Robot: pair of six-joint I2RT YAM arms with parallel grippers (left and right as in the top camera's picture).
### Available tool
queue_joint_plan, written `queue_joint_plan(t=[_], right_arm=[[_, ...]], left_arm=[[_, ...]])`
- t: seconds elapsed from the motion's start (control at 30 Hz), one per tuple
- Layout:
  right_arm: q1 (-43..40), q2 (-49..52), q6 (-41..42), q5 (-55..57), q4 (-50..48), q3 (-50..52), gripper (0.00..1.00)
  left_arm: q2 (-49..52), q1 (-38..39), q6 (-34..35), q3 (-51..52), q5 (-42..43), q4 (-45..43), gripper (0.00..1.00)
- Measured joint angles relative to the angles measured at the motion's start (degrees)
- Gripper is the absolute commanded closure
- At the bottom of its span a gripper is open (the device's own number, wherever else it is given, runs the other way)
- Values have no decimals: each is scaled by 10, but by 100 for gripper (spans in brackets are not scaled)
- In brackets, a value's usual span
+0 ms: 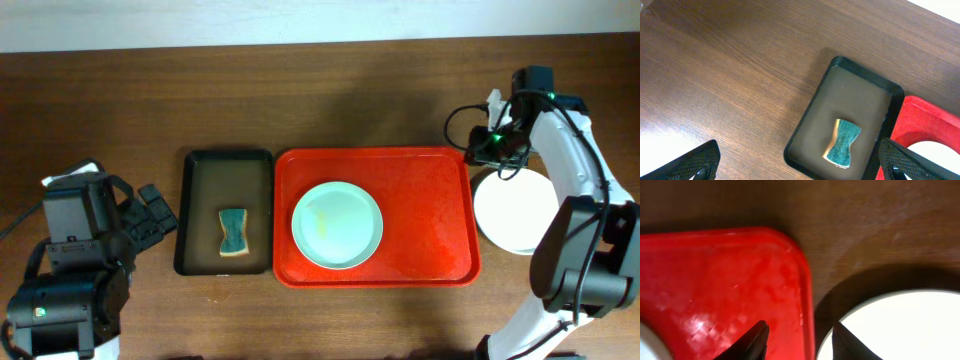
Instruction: Clean dirty plates on tray and stack at the side
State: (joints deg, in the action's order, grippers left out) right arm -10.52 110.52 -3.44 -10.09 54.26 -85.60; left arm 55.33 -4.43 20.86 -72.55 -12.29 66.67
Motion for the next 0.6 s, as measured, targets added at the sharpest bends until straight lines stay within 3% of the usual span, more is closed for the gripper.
queue_joint_plan(t=[0.07,0.13,0.17,0.33,0.4,0.6], right_arm=[[-3,0,-3,2,-24,20,57],[-3,0,-5,2,-59,57,72],[-3,0,-5,2,-81,70,74],[-3,0,-10,1,-149,127,75],[-3,0,-10,1,-163,145,80],[-3,0,-4,-42,-163,151,83]], left_arm=[[0,0,0,0,0,0,1],[0,0,0,0,0,0,1],[0,0,0,0,0,0,1],[0,0,0,0,0,0,1],[0,0,0,0,0,0,1],[0,0,0,0,0,0,1]])
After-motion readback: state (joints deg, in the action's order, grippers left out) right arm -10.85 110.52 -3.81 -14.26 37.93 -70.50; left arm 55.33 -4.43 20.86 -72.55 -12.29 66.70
